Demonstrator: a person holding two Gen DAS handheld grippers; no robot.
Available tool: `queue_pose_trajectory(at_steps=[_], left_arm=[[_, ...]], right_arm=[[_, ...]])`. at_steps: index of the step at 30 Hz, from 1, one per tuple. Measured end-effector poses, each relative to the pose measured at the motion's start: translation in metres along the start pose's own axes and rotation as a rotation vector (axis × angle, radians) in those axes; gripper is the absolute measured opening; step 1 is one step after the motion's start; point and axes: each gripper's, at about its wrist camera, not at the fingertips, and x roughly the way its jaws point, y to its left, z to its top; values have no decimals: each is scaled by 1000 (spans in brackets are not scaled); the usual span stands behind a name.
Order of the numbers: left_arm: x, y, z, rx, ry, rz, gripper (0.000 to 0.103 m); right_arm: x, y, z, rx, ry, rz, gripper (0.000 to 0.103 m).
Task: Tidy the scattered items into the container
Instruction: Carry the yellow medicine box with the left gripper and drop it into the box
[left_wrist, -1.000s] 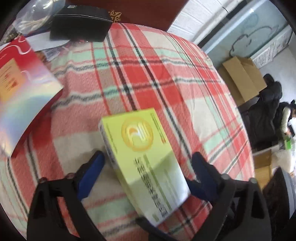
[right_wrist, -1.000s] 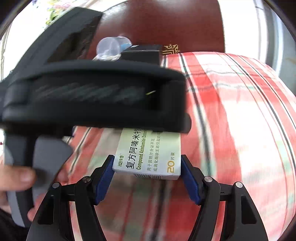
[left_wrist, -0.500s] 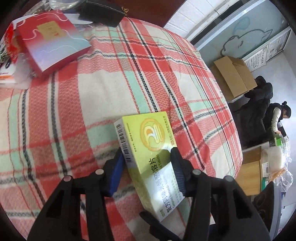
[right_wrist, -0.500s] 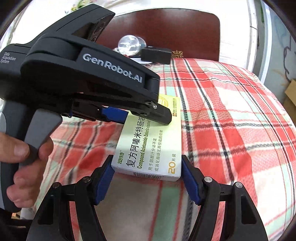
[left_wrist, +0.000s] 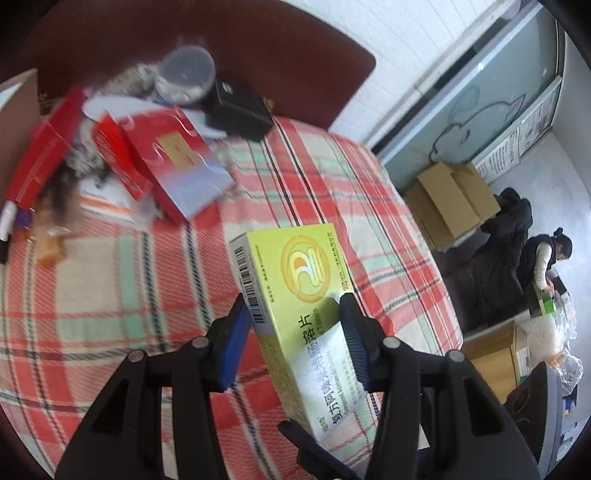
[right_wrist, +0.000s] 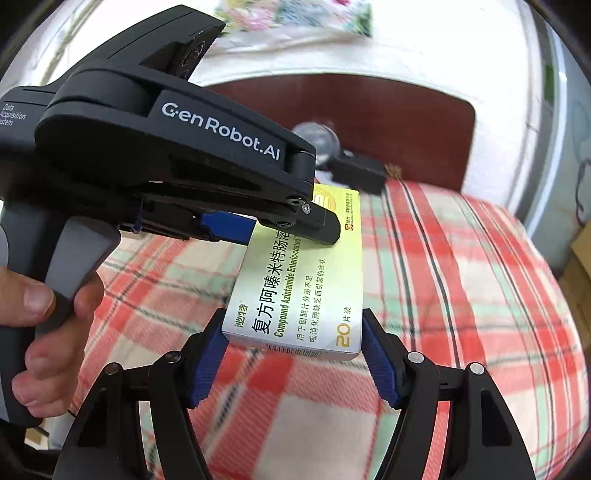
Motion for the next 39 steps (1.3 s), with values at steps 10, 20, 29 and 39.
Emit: queue_pose_trajectory(at_steps=[10, 20, 29, 39], left_arm=[[-116, 98, 43, -117, -174, 63, 48], [-218, 208, 59, -254, -298, 172, 46], [-251, 288, 75, -351, -344, 188, 46], [-246, 319, 78, -393, -342, 174, 48]], right_arm=[[28, 125, 43, -162, -76, 129, 71], [99, 213, 122, -296, -101, 283, 71], [154, 271, 165, -389, -78, 326, 71], [181, 290, 170, -392, -54, 306, 71]])
